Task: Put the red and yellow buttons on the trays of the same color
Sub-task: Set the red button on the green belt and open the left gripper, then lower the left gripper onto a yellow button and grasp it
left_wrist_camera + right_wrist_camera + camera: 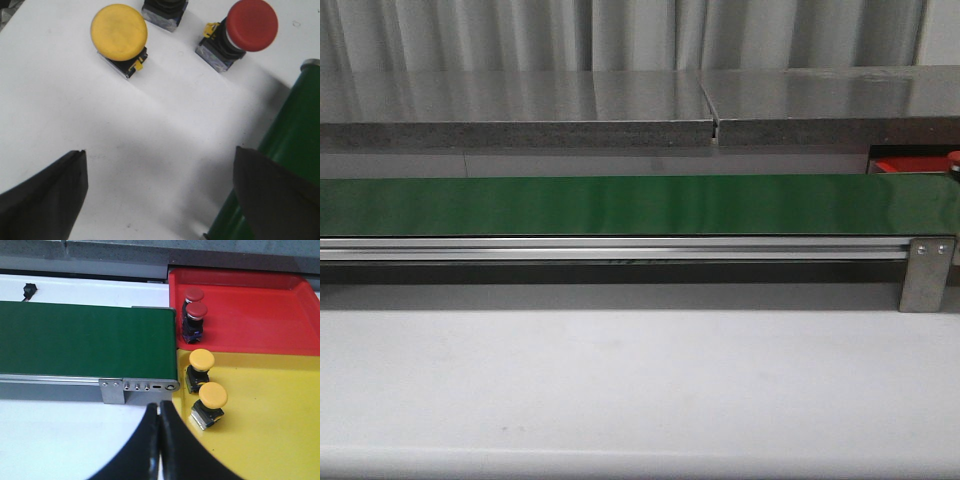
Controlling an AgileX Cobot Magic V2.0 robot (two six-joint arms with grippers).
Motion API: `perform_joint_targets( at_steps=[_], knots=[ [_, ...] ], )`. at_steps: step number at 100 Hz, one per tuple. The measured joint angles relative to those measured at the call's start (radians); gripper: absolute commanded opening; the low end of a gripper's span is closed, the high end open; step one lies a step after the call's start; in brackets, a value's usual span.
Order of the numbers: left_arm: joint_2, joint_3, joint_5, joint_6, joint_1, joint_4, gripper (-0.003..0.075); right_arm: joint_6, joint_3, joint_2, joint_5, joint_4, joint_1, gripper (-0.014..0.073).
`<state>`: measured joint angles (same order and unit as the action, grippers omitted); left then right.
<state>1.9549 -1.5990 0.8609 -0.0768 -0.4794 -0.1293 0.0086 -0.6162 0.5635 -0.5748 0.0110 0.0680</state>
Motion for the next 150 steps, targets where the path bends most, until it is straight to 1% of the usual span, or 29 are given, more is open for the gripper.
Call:
perform_joint_targets(
  at_steps=[23,50,91,122,129,133,150],
  knots=[
    [0.070,-0.042,-0.025,-0.015,-0.007,0.018,0.0585,0.000,0.000,0.000,0.000,0.000,0.000,-0.0117],
    [0.127,-0.050,-0.117,-0.056,-0.017,0.021,0.0585,0.000,0.000,0.000,0.000,0.000,0.000,-0.0117],
    [0.239,-0.183,-0.137,-0.059,-0.017,0.028,0.0585,0.000,0.000,0.000,0.000,0.000,0.000,-0.0117],
    [0.276,-0.201,-0.167,-0.060,-0.017,0.033,0.0583,0.000,0.000,0.000,-0.001,0.000,0.000,-0.0117],
    [0.276,-0.201,-0.178,-0.060,-0.017,0.036,0.0560,0.000,0.000,0.000,-0.001,0.000,0.000,-0.0117],
    [0.276,-0.201,-0.183,-0.060,-0.017,0.036,0.0531,0.000,0.000,0.000,-0.001,0.000,0.000,-0.0117],
    [0.276,-0.201,-0.192,-0.060,-0.017,0.042,0.0360,0.000,0.000,0.000,-0.001,0.000,0.000,-0.0117]
  ],
)
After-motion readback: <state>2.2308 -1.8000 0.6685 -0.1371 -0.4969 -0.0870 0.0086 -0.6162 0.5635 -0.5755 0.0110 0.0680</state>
